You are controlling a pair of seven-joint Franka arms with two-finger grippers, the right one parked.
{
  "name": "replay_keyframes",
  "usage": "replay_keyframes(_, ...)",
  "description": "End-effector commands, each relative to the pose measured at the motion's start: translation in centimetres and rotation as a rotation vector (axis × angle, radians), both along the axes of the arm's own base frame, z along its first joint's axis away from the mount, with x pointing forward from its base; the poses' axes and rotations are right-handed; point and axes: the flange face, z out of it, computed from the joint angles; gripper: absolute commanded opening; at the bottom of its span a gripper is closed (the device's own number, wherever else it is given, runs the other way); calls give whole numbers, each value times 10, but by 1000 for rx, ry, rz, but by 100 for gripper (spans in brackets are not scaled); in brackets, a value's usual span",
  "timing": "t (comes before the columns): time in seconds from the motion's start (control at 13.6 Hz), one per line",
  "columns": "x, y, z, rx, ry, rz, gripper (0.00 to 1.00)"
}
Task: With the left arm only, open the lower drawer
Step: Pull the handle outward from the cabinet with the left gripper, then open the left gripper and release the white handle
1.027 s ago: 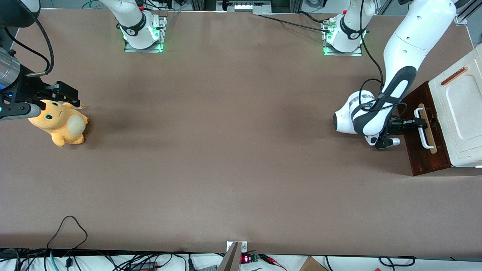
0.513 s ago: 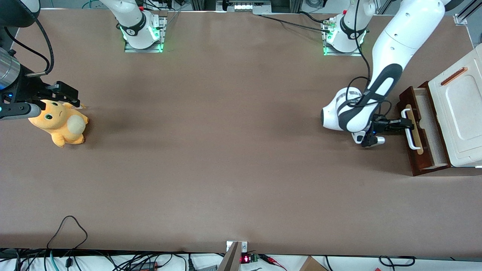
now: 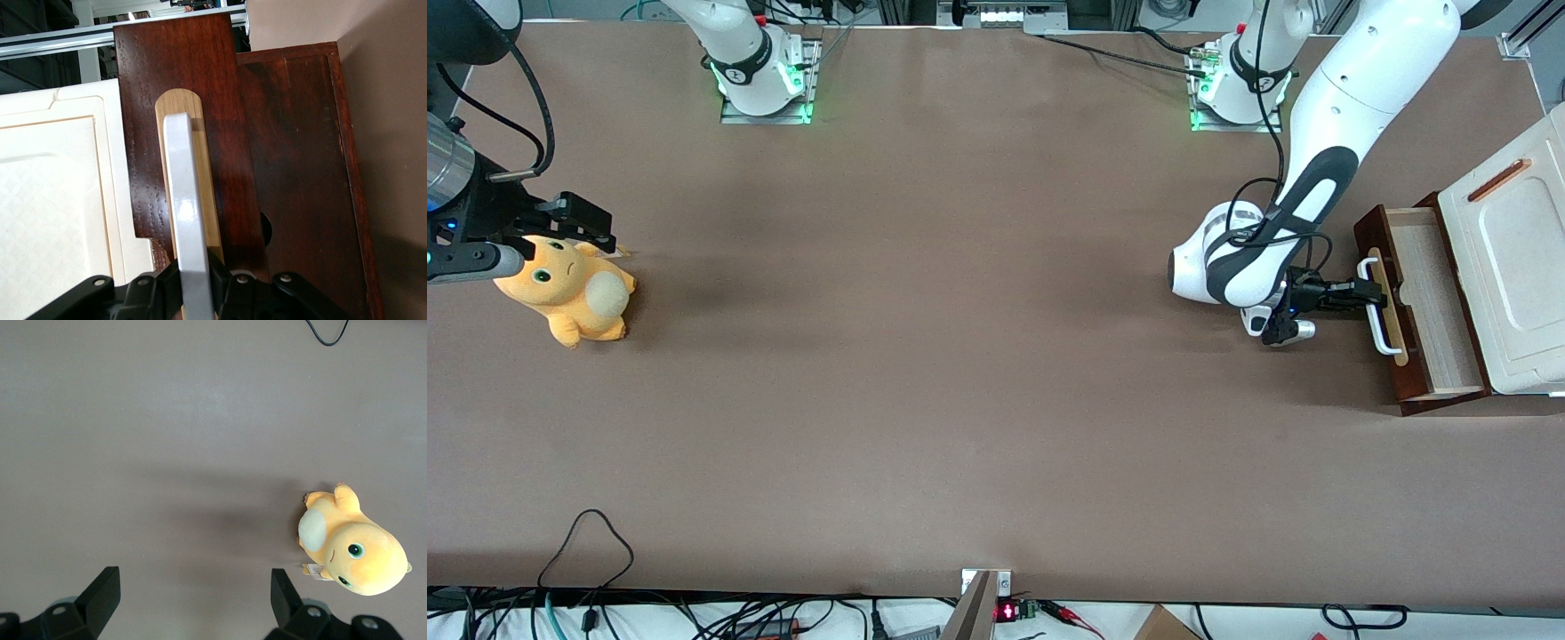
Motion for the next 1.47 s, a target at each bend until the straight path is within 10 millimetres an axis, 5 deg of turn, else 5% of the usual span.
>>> replay_keyframes(0.0, 12, -30, 5, -33, 15, -71, 18)
replay_keyframes(0.15, 12, -29, 5, -40, 21, -63, 40)
replay_keyframes(0.22, 11, -28, 5, -44, 21, -53, 81)
replay_keyframes(0.29, 11, -29, 8, -45, 19, -50, 100)
replay_keyframes(0.44, 13, -37, 14, -71, 8, -28, 100)
replay_keyframes(0.66, 41, -54, 54, -213, -23, 138, 100)
replay_keyframes(0.95, 87, -78, 159, -525, 55, 242, 100)
replay_keyframes(1.32, 95, -85, 283, -846, 82, 272, 100)
replay_keyframes(1.39, 93, -65, 312, -942, 90, 308, 100)
